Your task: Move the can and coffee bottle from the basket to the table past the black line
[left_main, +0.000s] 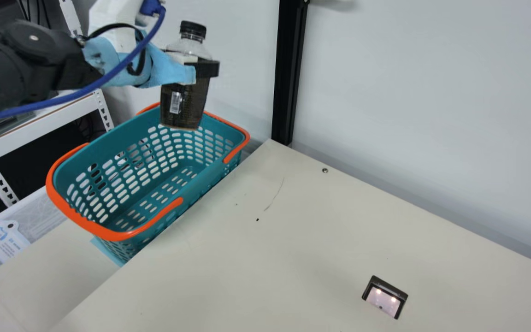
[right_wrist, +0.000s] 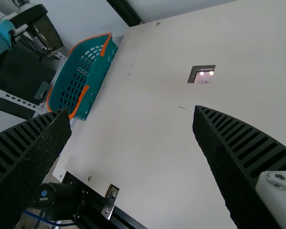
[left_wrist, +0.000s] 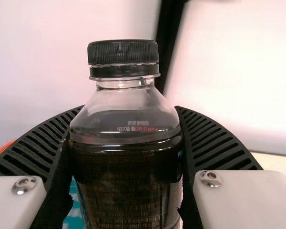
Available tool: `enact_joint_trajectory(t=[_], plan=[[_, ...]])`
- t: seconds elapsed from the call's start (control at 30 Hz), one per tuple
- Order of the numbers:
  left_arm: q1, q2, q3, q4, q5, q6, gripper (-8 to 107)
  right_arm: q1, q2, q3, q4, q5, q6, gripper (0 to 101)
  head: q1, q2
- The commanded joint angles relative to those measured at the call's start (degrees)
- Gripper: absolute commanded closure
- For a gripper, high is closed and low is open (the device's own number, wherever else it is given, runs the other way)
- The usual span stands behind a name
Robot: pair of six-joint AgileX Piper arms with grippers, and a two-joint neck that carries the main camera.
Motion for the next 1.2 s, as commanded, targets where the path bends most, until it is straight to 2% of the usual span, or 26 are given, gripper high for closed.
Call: enact_joint_trajectory(t=[0.0,0.23,0.57,0.9,1.17], plan=[[-1.34,-4.04,2.38,-3.82,0.59,-0.63,89,0.00,0.00,0.00,0.00,0.00,0.00,0,-1.53,0.87],[-6.82,-11.42,7.30,-6.08,0.62,-5.92,89,0.00,0.00,0.00,0.00,0.00,0.00,0,-1.53,0.87],[-16.52,-17.75,10.77,-2.38,0.27,-21.70,89,0.00,0.00,0.00,0.00,0.00,0.00,0,-1.53,0.87],[-27.25,-20.65,9.17,2.50,1.58,-41.34,89,0.00,0.00,0.00,0.00,0.00,0.00,0,-1.53,0.87],[-36.56,-21.27,6.76,7.87,-0.04,-54.97,89,0.00,0.00,0.00,0.00,0.00,0.00,0,-1.23,-2.05]])
